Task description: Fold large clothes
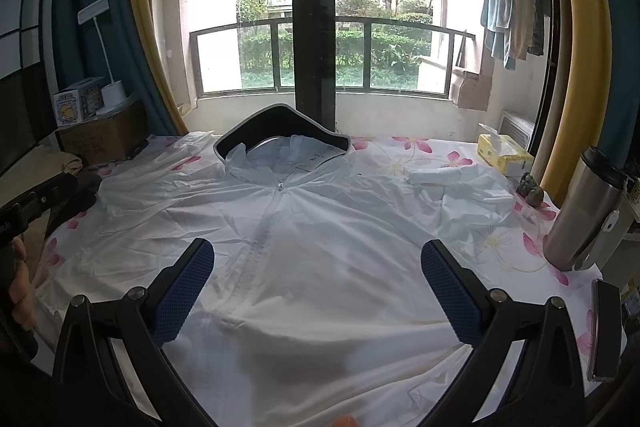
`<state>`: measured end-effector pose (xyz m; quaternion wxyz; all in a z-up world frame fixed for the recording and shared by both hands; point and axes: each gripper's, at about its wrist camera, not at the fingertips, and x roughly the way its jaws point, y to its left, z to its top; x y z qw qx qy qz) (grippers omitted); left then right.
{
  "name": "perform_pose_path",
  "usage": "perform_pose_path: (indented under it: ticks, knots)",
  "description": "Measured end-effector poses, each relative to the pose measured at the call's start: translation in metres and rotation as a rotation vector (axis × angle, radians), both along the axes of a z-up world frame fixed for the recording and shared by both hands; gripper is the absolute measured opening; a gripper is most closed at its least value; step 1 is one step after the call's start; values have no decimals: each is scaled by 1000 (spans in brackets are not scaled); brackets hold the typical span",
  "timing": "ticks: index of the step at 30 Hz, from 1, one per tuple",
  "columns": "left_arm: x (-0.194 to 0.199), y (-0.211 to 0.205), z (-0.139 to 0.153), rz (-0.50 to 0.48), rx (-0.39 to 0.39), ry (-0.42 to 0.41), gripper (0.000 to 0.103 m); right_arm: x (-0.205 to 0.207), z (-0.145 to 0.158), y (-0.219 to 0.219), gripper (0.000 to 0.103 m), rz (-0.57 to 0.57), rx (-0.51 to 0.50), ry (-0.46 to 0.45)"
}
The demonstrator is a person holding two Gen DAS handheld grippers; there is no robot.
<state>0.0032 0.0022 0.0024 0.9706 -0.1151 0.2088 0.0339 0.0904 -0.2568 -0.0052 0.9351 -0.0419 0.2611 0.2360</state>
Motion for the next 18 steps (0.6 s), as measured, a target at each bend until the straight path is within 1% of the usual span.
perform_pose_path:
  ticks: [13, 18]
  knots:
    - [-2, 0, -1, 4, 36, -1, 80, -1, 1, 2, 102, 4, -3, -5]
    - [1, 0, -3, 0, 8, 7, 80, 1, -1, 3, 102, 11, -16, -3]
